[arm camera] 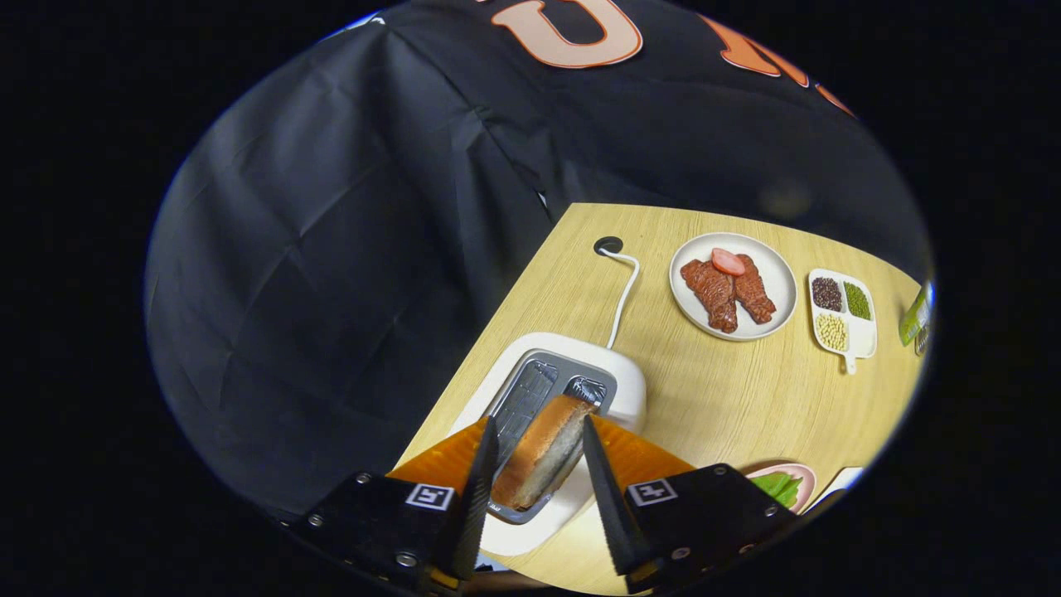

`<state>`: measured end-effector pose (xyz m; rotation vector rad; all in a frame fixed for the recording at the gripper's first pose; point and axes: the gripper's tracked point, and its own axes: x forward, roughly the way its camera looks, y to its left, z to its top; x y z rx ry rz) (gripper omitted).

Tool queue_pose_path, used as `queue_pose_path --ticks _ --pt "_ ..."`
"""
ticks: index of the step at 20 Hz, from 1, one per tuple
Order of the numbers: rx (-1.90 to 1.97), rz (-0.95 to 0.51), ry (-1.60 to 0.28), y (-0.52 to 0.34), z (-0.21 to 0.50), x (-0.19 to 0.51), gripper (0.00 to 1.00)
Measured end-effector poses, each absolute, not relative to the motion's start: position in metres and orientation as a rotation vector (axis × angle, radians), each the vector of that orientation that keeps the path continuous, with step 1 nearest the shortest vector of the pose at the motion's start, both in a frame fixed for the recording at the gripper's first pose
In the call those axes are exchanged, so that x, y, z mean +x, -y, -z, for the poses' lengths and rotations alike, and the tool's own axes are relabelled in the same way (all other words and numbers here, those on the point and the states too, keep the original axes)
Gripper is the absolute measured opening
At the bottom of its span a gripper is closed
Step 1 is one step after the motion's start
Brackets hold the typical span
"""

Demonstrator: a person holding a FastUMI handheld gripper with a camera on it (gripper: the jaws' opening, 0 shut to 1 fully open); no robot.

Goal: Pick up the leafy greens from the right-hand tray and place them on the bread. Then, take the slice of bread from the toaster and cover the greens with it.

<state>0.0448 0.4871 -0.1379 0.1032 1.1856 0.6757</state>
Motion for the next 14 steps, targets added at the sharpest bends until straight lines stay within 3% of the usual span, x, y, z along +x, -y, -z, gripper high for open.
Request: queue_pose_path --ticks 5,8,14 --pt "0.132 -0.656 -1.176 -0.489 0.136 0.046 0.38" --pt "0.185 -0.620 -1.147 -0.481 0.131 0.055 0.16" --pt "0.298 -0.600 -1.093 -0.459 0.102 0.057 0.10"
